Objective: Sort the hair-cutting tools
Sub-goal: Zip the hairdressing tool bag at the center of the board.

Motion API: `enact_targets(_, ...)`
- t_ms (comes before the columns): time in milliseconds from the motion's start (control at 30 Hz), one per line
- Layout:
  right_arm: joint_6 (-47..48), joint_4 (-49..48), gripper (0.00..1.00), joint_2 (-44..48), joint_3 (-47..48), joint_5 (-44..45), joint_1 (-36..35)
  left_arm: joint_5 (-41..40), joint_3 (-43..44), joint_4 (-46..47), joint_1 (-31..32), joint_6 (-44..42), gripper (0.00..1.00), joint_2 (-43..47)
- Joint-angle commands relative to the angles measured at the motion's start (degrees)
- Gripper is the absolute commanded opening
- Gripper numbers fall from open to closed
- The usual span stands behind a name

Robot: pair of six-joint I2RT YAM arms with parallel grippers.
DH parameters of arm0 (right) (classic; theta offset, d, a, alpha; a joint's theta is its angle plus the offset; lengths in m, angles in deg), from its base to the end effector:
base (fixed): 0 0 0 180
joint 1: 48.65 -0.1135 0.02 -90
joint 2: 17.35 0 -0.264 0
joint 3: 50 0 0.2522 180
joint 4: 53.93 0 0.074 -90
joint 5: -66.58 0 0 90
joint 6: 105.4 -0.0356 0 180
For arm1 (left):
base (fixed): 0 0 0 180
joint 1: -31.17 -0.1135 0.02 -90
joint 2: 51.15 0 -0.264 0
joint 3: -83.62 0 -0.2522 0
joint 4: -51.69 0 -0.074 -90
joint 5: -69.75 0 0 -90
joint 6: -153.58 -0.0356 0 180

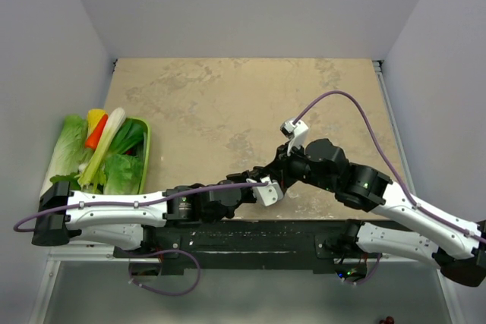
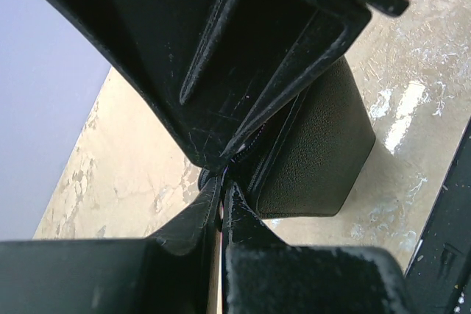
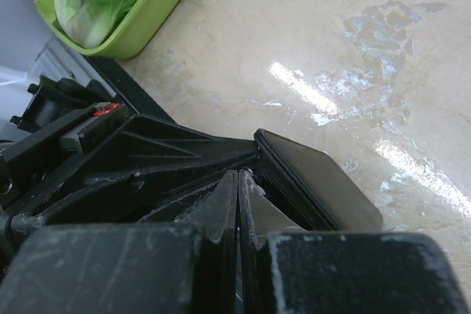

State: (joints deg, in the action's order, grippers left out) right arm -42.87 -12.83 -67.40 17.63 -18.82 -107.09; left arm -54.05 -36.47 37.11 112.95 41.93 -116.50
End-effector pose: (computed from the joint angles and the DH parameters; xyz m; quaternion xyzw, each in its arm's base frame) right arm 0.1026 0.1615 0.3484 -0.2019 0.8112 0.3487 0.4237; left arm 0.0565 -0.2528 0.2941 0.5120 0.6165 -0.0688 0.5942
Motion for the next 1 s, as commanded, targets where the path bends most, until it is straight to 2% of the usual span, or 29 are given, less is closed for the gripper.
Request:
enact_targets(0, -0.57, -2.2, 0.0, 1.26, -0.6, -1.0, 0.16, -0.21, 0.25, 4.07, 0.31, 1.26, 0.0, 1.88)
enact_targets(733, -0.57, -2.02, 0.0, 1.26, -5.35, 4.72, 0.16, 0.14, -0.27, 4.25, 0.31, 1.79, 0.0, 3.2)
enact_targets(967, 0.39, -1.14, 0.0, 1.96, -1.41, 1.73, 0.16, 0.4, -0.27, 4.42, 0.31, 1.7, 0.0, 2.85)
